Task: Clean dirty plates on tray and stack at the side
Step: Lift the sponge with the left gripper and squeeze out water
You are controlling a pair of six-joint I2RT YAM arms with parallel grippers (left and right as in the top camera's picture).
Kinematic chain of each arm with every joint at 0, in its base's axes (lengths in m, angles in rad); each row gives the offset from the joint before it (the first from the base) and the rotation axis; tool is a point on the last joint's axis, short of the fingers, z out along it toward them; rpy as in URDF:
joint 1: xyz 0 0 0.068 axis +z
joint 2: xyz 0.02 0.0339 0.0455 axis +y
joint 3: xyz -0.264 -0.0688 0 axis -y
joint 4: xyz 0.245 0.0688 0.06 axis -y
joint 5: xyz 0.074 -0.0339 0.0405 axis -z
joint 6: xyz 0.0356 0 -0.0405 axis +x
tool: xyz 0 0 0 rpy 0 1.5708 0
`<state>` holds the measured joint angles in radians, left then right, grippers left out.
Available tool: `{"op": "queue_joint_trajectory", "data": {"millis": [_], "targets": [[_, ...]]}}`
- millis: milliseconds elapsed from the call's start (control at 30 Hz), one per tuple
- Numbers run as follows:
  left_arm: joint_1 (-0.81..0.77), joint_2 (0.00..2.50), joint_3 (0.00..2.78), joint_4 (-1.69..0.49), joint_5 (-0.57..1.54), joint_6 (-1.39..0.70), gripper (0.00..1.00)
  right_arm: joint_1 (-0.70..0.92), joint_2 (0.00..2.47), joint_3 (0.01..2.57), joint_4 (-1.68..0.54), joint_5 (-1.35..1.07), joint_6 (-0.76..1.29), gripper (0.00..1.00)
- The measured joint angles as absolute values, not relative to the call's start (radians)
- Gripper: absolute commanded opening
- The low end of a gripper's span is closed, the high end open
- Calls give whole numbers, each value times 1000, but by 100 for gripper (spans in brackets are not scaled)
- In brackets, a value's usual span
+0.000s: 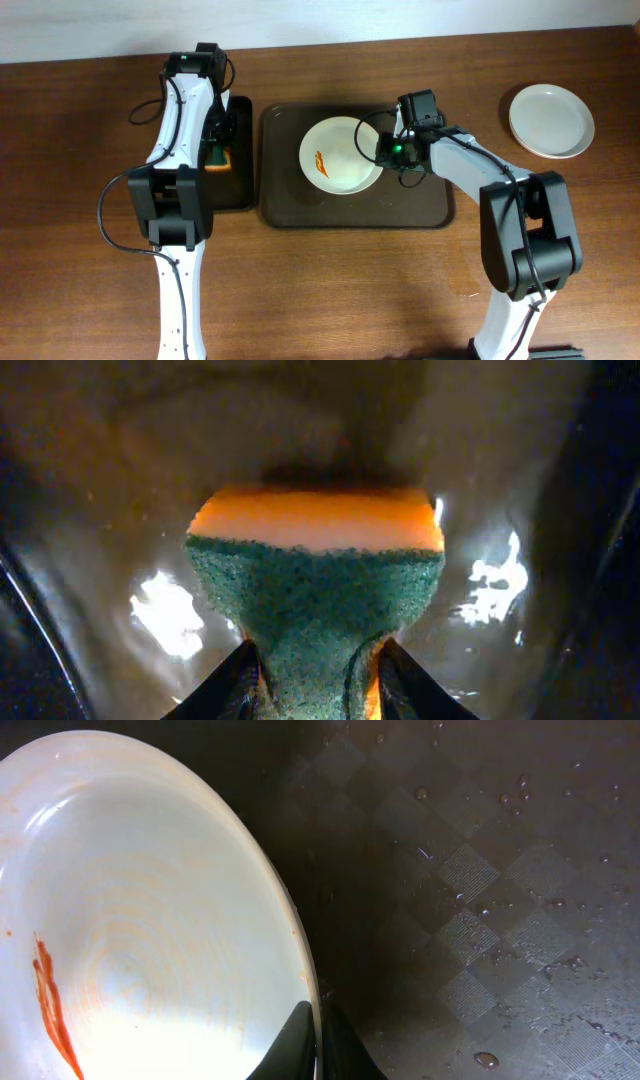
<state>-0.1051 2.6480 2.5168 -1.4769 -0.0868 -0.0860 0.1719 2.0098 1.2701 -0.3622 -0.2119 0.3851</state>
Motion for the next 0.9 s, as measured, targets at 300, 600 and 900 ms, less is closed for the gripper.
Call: {"op": "queue_joint_trajectory", "data": {"millis": [300, 600, 900], "targets": [[-105, 2650, 2530, -1535, -87, -86, 0, 172, 2010, 1270, -361, -212, 385, 6], [-51, 2677, 2912, -1673, 75, -94, 0, 172, 2012, 1272, -358, -212, 385, 6], [102, 2687, 2856, -1687, 557, -40, 0, 172, 2013, 1272, -358, -212, 385, 6]]}}
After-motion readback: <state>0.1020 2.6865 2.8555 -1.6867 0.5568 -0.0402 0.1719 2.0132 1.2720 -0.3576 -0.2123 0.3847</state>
